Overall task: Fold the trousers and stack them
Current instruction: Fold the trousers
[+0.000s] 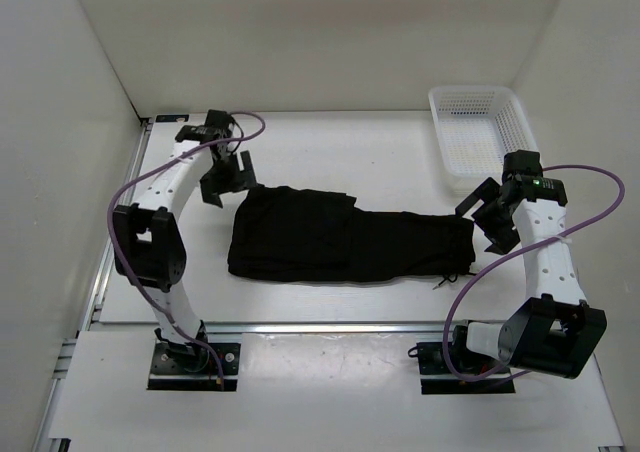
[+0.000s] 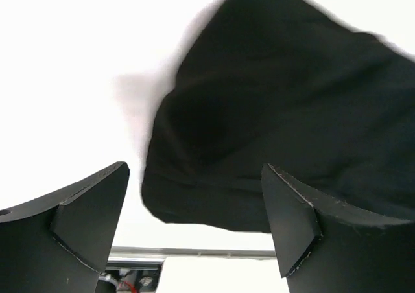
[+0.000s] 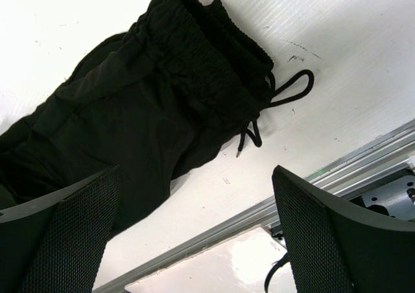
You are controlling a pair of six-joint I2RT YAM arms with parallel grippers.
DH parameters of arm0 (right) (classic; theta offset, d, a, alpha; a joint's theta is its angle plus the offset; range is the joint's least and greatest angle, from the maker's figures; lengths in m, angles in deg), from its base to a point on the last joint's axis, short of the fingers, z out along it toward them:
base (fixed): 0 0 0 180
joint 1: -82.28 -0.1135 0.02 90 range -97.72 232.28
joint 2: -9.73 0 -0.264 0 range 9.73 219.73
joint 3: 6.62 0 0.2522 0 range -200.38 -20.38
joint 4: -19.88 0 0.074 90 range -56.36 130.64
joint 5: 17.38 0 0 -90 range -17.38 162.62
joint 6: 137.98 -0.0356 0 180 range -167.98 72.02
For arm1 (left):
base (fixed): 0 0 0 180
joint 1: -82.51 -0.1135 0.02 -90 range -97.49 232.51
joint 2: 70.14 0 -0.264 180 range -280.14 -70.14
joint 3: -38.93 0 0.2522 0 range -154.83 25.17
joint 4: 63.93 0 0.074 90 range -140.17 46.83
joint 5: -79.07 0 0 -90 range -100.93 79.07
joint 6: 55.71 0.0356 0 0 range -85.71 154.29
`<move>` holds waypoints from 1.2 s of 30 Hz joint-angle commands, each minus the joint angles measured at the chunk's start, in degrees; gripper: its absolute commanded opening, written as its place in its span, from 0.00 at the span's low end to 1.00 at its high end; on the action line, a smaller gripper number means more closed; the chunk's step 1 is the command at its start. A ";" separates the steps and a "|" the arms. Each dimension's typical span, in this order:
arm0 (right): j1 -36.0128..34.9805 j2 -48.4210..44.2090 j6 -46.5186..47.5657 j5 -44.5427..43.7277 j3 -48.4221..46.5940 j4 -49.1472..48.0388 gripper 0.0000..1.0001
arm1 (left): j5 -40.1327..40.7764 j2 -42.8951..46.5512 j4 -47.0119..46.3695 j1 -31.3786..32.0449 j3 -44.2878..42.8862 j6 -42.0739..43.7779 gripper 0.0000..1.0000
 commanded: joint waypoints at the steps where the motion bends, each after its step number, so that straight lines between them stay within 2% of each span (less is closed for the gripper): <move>1: 0.39 -0.27 0.05 -0.06 -0.14 -0.72 1.00 | -4.60 2.04 -4.34 -0.08 4.76 2.89 0.94; 5: 0.39 -0.27 0.58 -0.06 -0.14 -0.72 1.00 | -4.60 1.42 -7.85 -2.53 11.00 2.90 0.94; 9: 0.39 -0.27 0.58 -0.06 -0.14 -0.72 1.00 | -11.17 -0.07 -11.29 -4.47 17.77 5.10 0.93; 14: 0.39 -0.27 0.58 -0.06 -0.14 -0.72 1.00 | -6.28 -3.84 -11.91 -2.80 19.10 1.15 0.90; 16: 0.39 -0.27 0.58 -0.06 -0.14 -0.72 1.00 | -6.27 -5.07 -11.91 -2.80 19.71 0.44 0.85; 18: 0.39 -0.27 0.58 -0.06 -0.14 -0.72 1.00 | -6.27 -5.08 -11.91 -2.80 19.18 -0.44 0.73; 19: 0.39 -0.27 0.58 -0.06 -0.14 -0.72 1.00 | -6.27 -5.08 -11.91 -2.80 18.40 -1.92 0.49; 21: 0.39 -0.27 0.05 -0.06 -0.14 -0.72 1.00 | -5.74 -5.08 -11.91 -4.11 17.00 -3.25 0.13; 22: 0.39 -0.27 0.05 -0.06 -0.14 -0.72 1.00 | -4.87 -5.08 -11.04 -4.73 16.38 -3.86 0.10; 25: 0.39 -0.27 0.05 -0.06 -1.54 -0.72 1.00 | 3.11 -2.89 -7.18 -6.49 13.13 -5.89 0.10; 26: 0.39 0.25 0.05 -0.06 -2.42 -0.72 1.00 | 9.48 -2.10 -6.03 -7.45 10.77 -6.41 0.10; 29: 0.39 0.26 0.05 -0.06 -3.22 -0.72 1.00 | 17.95 -0.25 -1.38 -8.69 6.11 -6.42 0.10; 34: 0.39 1.40 0.05 0.56 -4.36 -0.72 1.00 | 22.47 1.77 4.52 -9.57 -6.20 -3.44 0.10; 36: 0.39 1.93 0.05 0.56 -4.89 -0.72 1.00 | 23.17 2.91 6.88 -6.69 -10.41 -2.82 0.10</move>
